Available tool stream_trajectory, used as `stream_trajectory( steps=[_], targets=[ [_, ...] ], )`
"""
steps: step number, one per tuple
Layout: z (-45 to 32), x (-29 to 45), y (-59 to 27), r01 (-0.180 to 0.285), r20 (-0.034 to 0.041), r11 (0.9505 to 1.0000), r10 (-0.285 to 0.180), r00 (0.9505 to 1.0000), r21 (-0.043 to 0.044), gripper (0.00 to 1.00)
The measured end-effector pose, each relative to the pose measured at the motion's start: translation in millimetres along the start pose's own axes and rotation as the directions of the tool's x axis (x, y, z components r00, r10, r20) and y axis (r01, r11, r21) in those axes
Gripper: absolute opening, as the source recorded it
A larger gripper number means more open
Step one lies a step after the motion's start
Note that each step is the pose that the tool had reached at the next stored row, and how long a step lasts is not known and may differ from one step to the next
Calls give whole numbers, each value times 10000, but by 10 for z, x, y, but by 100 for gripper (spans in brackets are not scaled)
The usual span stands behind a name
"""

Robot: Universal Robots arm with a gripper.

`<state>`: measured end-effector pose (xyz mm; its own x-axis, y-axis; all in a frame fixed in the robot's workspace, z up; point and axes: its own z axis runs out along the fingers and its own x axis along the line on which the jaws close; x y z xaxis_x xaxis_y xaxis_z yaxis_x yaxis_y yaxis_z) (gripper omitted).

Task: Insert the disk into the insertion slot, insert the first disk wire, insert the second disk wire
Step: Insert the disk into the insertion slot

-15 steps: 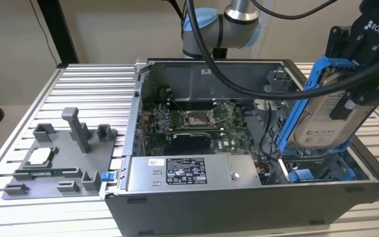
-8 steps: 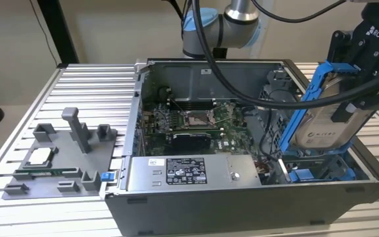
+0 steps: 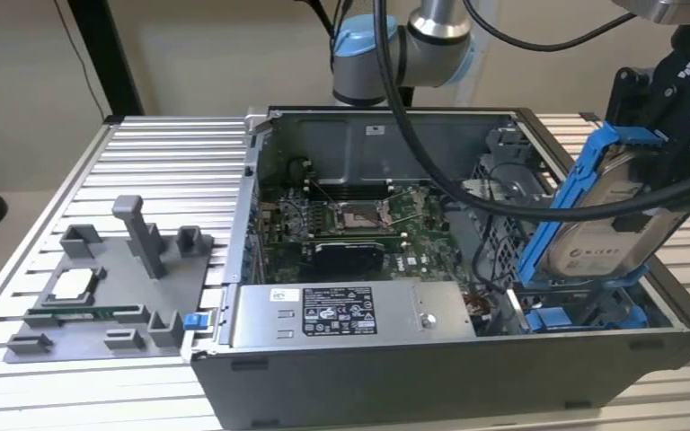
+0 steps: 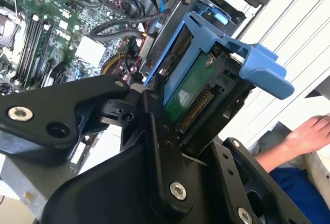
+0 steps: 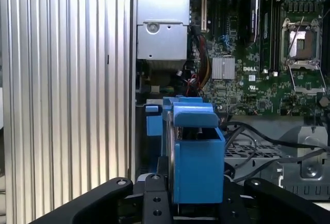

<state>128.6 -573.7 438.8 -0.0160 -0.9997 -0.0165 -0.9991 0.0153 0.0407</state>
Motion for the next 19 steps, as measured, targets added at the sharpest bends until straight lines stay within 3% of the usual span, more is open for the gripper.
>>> stream_trajectory(
  steps=[10,19],
  targets=[
    [132,55,-53,12,164,10000,-12,9999,-7,0],
    [240,58,-105,13,181,10000,-13,9998,-7,0]
  ],
)
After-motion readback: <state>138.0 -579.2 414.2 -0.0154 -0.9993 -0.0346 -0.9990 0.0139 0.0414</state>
